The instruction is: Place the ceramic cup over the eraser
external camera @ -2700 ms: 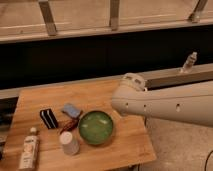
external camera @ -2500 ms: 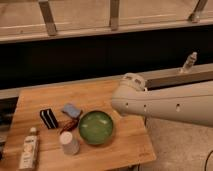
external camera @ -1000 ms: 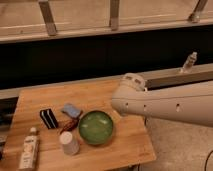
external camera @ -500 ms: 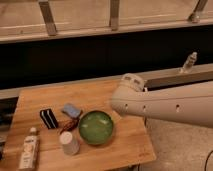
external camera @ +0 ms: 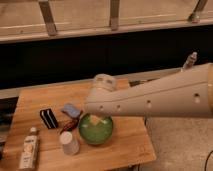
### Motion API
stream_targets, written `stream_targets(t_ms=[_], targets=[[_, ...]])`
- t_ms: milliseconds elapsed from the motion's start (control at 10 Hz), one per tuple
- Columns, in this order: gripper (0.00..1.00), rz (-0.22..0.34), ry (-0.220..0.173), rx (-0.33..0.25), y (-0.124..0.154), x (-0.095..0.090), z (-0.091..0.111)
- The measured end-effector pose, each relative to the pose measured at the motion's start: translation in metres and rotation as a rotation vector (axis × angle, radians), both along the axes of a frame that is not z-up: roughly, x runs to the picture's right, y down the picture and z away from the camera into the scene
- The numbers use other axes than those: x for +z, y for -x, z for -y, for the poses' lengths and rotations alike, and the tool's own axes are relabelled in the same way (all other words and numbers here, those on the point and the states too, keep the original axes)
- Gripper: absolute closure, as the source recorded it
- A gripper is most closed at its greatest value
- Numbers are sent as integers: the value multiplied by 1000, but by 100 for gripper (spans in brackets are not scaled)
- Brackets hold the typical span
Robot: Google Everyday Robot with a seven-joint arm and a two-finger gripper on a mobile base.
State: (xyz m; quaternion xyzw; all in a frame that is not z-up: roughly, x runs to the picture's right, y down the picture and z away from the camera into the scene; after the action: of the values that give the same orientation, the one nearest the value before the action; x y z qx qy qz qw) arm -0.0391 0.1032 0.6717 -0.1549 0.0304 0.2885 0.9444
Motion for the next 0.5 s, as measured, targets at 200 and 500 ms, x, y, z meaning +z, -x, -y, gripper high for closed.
stream_targets(t_ms=[200,500], targets=[[20,92,-6,-86,64,-16,-11],[20,91,-7,-95,66,-18,-12]])
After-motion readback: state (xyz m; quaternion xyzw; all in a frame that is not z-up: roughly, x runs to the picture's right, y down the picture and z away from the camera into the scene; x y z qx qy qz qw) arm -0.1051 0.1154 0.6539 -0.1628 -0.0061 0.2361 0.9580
